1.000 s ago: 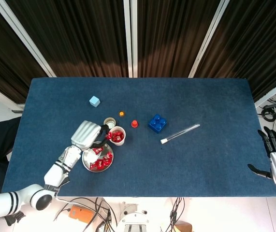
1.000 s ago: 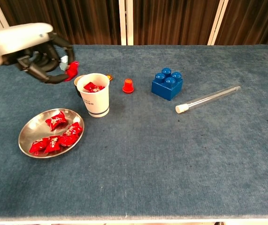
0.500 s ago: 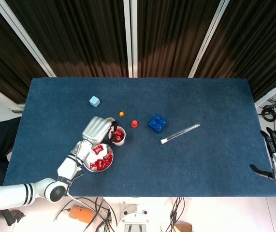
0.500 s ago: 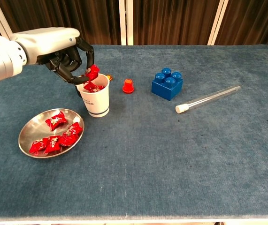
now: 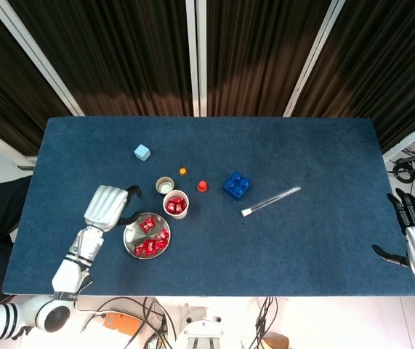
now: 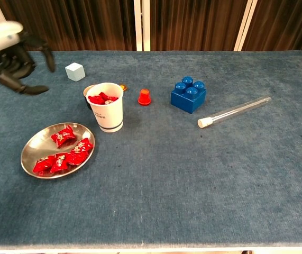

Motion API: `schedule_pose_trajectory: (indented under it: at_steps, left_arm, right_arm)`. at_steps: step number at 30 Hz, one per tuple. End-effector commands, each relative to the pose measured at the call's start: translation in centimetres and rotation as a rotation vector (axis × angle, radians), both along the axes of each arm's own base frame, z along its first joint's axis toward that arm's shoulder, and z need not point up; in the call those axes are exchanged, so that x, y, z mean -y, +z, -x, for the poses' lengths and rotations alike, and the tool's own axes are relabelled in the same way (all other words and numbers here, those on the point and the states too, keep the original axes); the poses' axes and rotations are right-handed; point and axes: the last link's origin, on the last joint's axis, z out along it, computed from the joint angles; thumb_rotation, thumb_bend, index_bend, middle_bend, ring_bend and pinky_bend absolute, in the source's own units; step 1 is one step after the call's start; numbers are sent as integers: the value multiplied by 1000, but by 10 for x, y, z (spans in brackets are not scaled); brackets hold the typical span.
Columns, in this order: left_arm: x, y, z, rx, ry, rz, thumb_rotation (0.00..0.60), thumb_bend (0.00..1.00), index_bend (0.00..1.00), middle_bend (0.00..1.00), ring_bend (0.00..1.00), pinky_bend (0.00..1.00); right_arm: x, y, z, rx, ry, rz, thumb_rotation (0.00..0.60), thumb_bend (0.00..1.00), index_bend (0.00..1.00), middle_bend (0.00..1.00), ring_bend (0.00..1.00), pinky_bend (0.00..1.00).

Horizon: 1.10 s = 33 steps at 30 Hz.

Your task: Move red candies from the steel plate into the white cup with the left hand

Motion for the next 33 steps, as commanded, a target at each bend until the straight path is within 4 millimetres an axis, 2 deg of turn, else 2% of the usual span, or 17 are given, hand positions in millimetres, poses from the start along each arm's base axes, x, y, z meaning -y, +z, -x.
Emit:
schedule_pose_trajectory:
  at_steps: [1,6,13,28,33]
  left_arm:
    - [14,-3,21,12,52,12,600,199,424,833,765,749]
    - [20,-30,28,-17,55,84,600,200,424,833,766,749]
    - [13,-66,26,-64,76,126,600,205,424,833,766,749]
    - [9,-85,24,-75,107,156,600,209,436,833,765,749]
    - [9,-86,26,-99,101,162,600,275,488,833,765,749]
  right_arm:
    - [1,-1,-1,-1,2,-2,600,189,0,29,0,155]
    - [1,-2,-3,-5,8,-7,600,189,0,29,0,156]
    - [-1,-2,-5,-10,6,-6,600,189,0,29,0,155]
    - [-1,-1,-2,-9,-8,-6,600,189,0,29,0,156]
    - [-1,-1,-1,-10,-9,-7,600,189,0,29,0,156]
